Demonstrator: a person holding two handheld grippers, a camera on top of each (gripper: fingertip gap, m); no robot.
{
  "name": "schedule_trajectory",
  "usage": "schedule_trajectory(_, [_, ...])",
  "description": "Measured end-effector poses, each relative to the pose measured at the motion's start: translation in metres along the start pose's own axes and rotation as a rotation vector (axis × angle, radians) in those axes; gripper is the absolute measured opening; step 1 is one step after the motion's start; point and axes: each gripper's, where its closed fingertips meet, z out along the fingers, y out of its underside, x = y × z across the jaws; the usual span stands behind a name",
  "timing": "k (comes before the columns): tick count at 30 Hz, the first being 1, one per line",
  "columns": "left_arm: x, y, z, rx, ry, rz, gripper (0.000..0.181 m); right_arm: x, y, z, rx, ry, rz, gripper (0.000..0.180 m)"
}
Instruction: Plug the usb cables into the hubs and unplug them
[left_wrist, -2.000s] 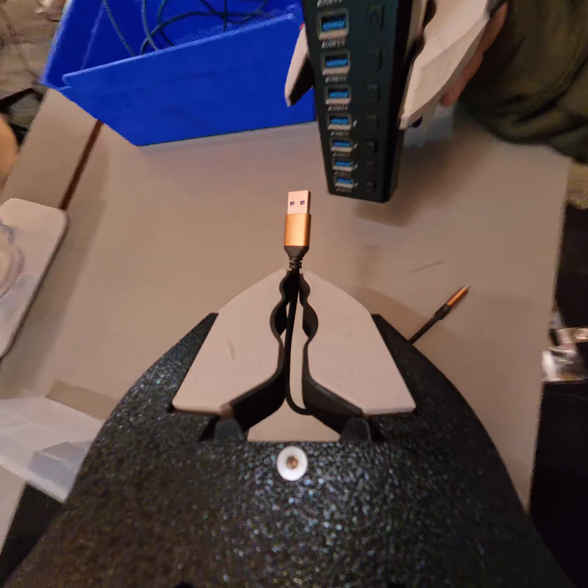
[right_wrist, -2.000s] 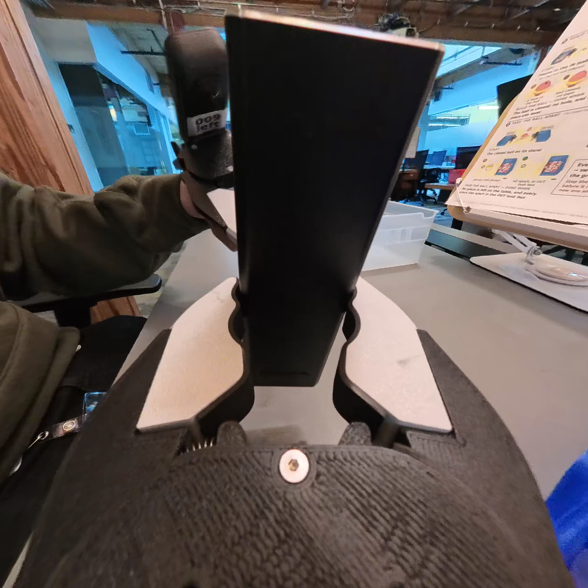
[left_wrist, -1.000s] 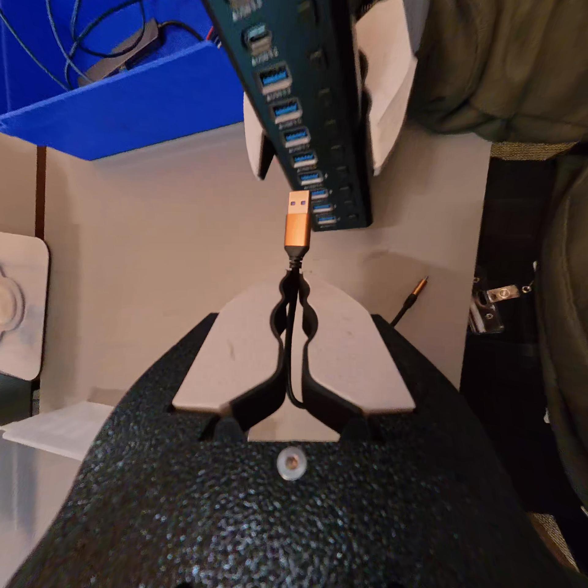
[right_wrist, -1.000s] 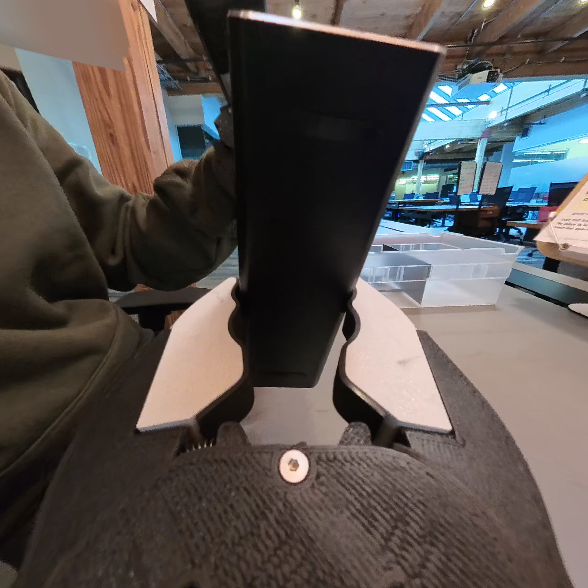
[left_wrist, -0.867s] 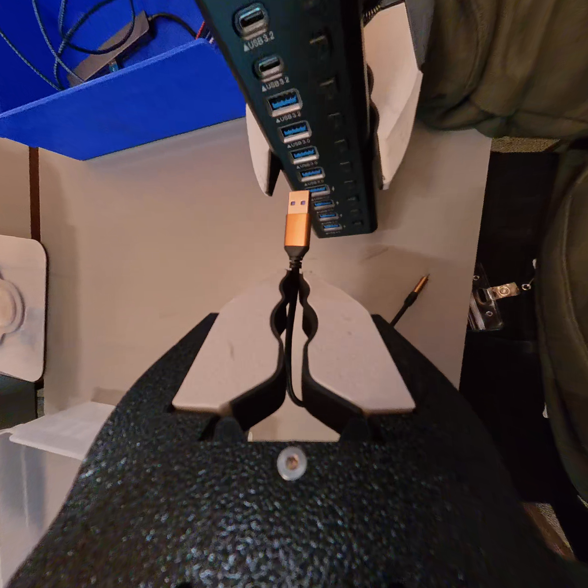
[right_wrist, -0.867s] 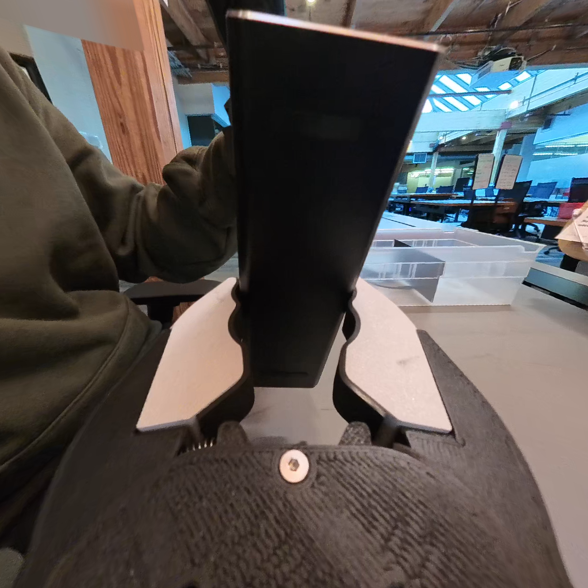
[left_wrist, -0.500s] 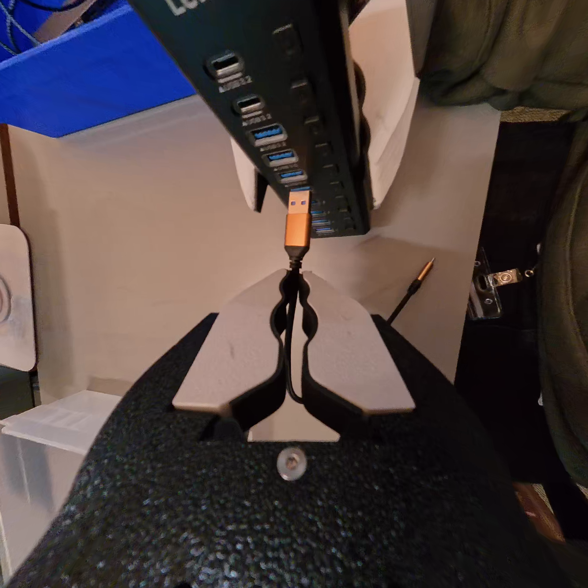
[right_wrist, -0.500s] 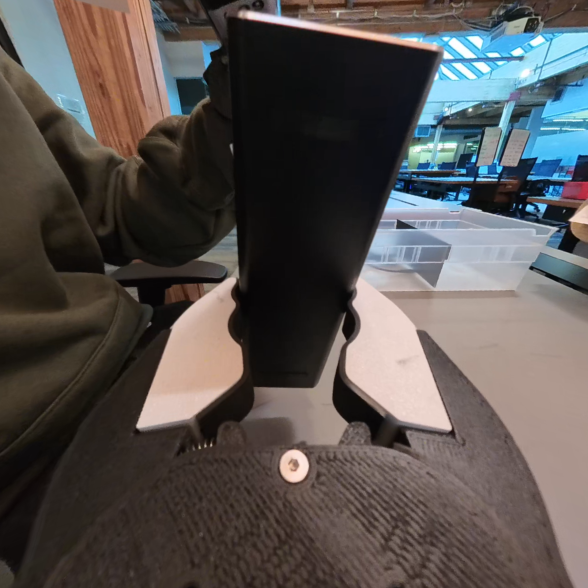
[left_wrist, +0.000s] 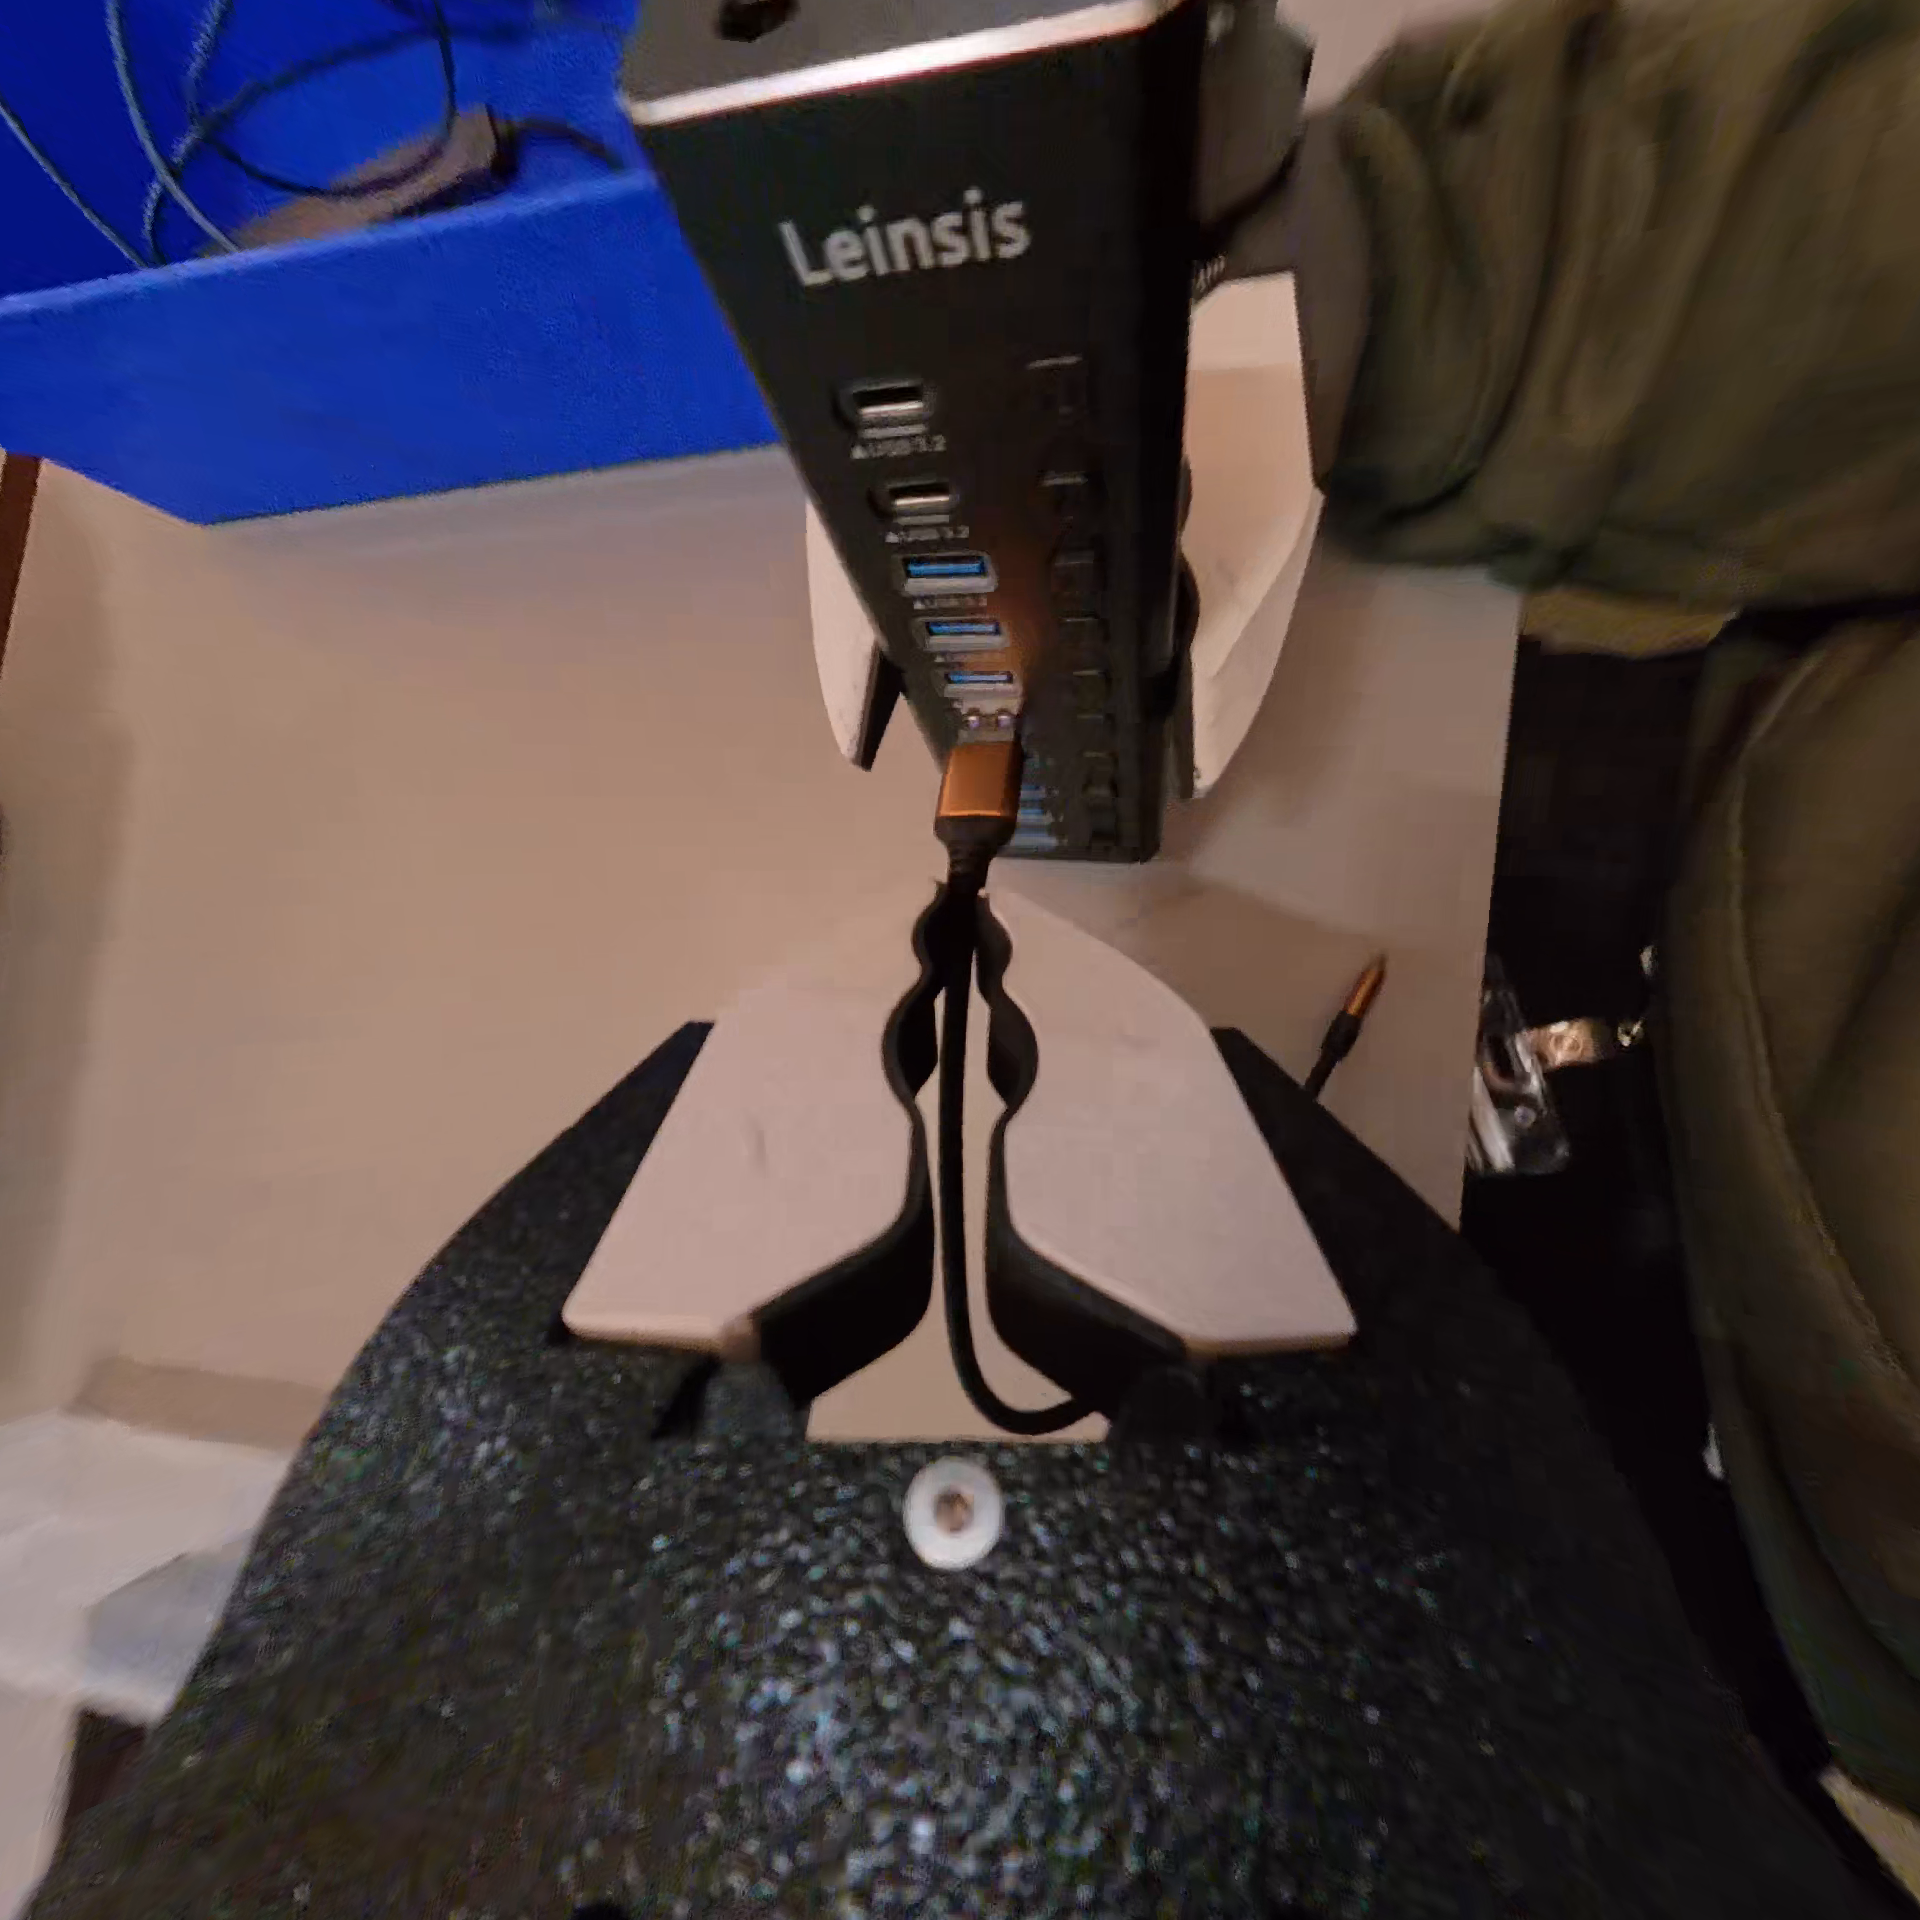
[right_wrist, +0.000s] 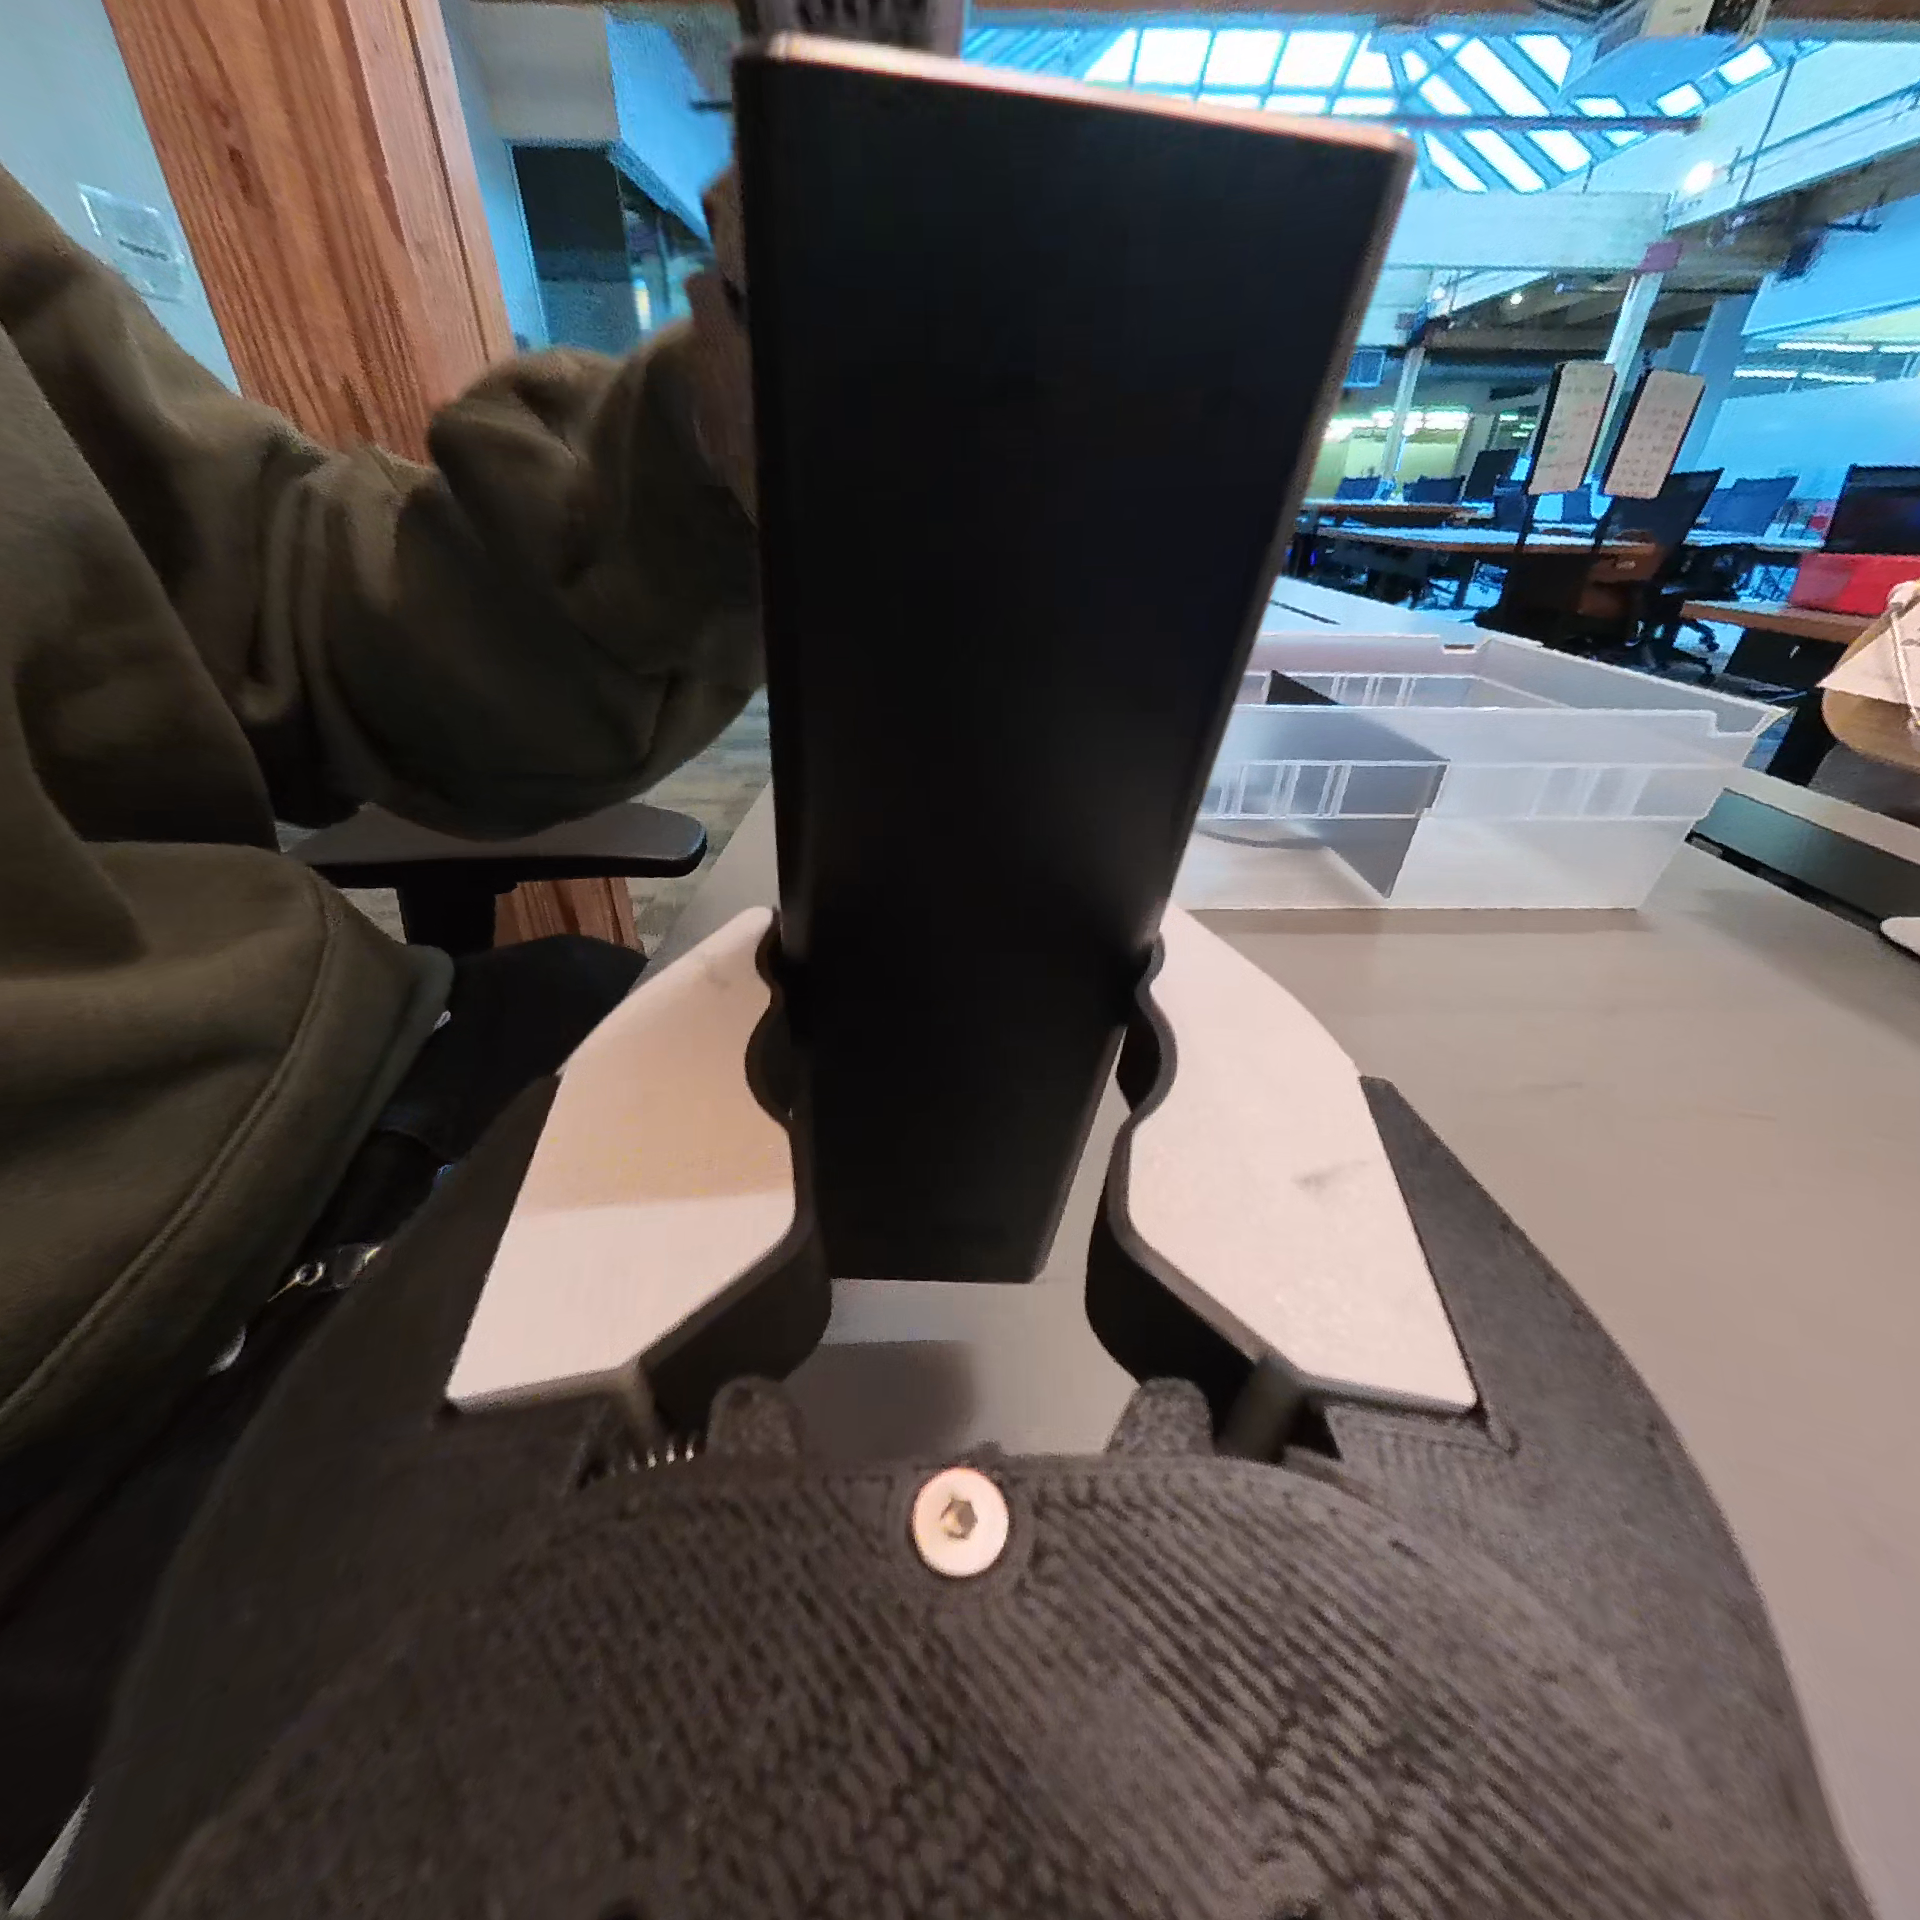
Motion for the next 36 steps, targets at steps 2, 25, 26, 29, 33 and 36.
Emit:
schedule_trajectory(2, [-0.002, -0.001, 0.001, 0.161, 0.034, -0.021, 0.003, 0.001, -0.002, -0.001, 0.020, 0.002, -0.006, 0.061])
schedule_trajectory(25, [0.007, -0.006, 0.019, 0.544, 0.100, -0.142, 0.014, -0.001, -0.003, -0.002, 0.025, -0.012, 0.002, 0.062])
schedule_trajectory(26, [0.007, -0.007, 0.019, 0.539, 0.084, -0.133, 0.014, -0.001, -0.004, -0.003, 0.034, -0.013, 0.004, 0.062])
schedule_trajectory(29, [0.006, -0.008, 0.018, 0.490, 0.042, -0.091, 0.013, -0.001, -0.004, -0.003, 0.035, -0.016, 0.005, 0.062])
schedule_trajectory(33, [0.007, -0.017, 0.013, 0.488, 0.029, -0.033, 0.013, -0.004, -0.009, -0.005, 0.075, -0.039, 0.027, 0.062])
schedule_trajectory(36, [0.003, -0.025, 0.009, 0.564, 0.064, -0.072, 0.013, 0.000, -0.009, -0.005, 0.080, -0.020, 0.049, 0.061])
